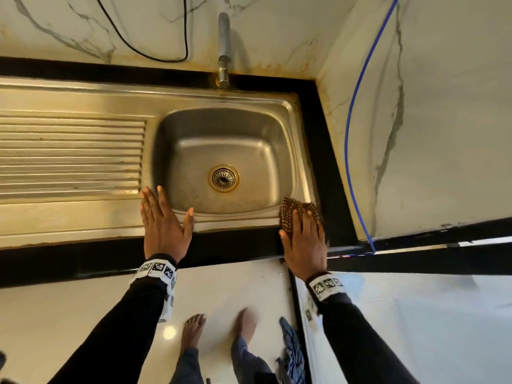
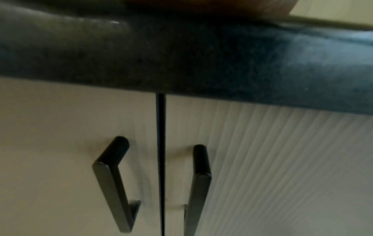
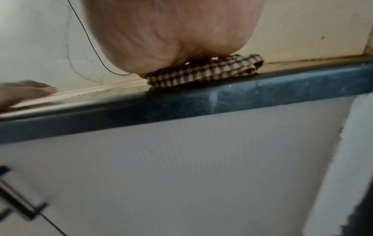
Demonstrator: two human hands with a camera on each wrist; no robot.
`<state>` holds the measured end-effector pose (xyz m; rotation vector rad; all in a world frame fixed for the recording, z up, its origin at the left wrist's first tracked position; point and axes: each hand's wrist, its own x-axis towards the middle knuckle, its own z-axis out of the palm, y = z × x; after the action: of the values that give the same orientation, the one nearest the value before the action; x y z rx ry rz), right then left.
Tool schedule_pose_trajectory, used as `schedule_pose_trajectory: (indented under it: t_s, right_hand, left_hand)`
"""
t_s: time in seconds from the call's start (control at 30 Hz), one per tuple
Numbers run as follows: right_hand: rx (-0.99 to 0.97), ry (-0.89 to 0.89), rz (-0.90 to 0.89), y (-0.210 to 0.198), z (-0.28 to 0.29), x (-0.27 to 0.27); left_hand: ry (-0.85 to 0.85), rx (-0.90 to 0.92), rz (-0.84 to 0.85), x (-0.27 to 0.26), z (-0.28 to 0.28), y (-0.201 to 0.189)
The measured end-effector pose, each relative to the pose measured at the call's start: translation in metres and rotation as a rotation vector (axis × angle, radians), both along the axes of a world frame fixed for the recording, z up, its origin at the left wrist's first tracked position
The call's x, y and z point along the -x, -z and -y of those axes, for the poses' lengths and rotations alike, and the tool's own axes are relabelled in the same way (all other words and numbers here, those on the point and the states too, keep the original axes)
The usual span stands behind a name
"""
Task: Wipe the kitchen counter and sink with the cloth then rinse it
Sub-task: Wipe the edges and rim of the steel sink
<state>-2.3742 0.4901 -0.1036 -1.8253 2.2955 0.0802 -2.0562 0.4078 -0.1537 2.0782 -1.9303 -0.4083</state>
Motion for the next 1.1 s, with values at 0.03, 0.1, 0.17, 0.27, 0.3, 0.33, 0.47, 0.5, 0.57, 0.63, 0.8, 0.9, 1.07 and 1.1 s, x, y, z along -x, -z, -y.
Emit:
schedule_pose_trajectory:
  t_s: [0.03, 0.1, 0.17, 0.27, 0.3, 0.33, 0.47, 0.5, 0.57, 0.63, 0.8, 0.9, 1.07, 1.1]
  right_hand:
    - [-0.001, 0.031, 0.044, -0.003, 0.003, -0.012]
    - [0.014, -0.05, 0.107, -0.004, 0.018, -0.045]
    - [-0.002, -0.212, 0.142, -0.002, 0.022, -0.08]
    - [-0.007, -0.28, 0.144, 0.006, 0.009, -0.067]
    - [0.007, -0.221, 0.123, 0.009, 0.01, -0.043]
    - [0.034, -0.154, 0.077, 0.012, 0.015, -0.015]
    - [0.009, -0.109, -0.086, 0.019, 0.063, 0.071]
    - [-0.021, -0.159, -0.095, 0.021, 0.075, 0.074]
    - [-0.03, -0.184, -0.089, 0.023, 0.08, 0.067]
    - [-0.027, -0.127, -0.075, 0.024, 0.054, 0.051]
    - [0.017, -0.278, 0.163, 0.019, -0.023, -0.091]
    - [0.053, -0.486, 0.256, 0.016, -0.014, -0.185]
    - [0.133, -0.424, 0.176, 0.018, -0.019, -0.135]
    - [0.173, -0.327, 0.145, 0.02, -0.023, -0.093]
  left_hand:
    - [-0.006, 0.002, -0.003, 0.001, 0.0, -0.001]
    - [-0.011, 0.028, -0.014, 0.002, 0.001, -0.001]
    - [-0.024, 0.054, -0.032, 0.001, 0.003, 0.0]
    - [-0.033, 0.073, -0.029, -0.001, 0.001, 0.002]
    - [-0.032, 0.069, -0.016, -0.001, 0.001, 0.003]
    - [-0.031, 0.065, -0.01, -0.001, 0.001, 0.002]
    - [-0.042, 0.086, -0.039, 0.002, 0.003, 0.001]
    - [-0.041, 0.089, -0.06, 0.002, 0.004, 0.001]
    - [-0.046, 0.091, -0.093, 0.002, 0.001, 0.001]
    - [-0.05, 0.085, -0.149, 0.001, 0.0, 0.002]
    - [-0.093, 0.145, -0.403, -0.007, 0.0, -0.002]
    - [-0.138, 0.197, -0.523, -0.014, -0.004, -0.007]
    - [-0.108, 0.218, -0.512, -0.021, -0.006, -0.005]
    - [-0.074, 0.218, -0.501, -0.019, -0.007, -0.004]
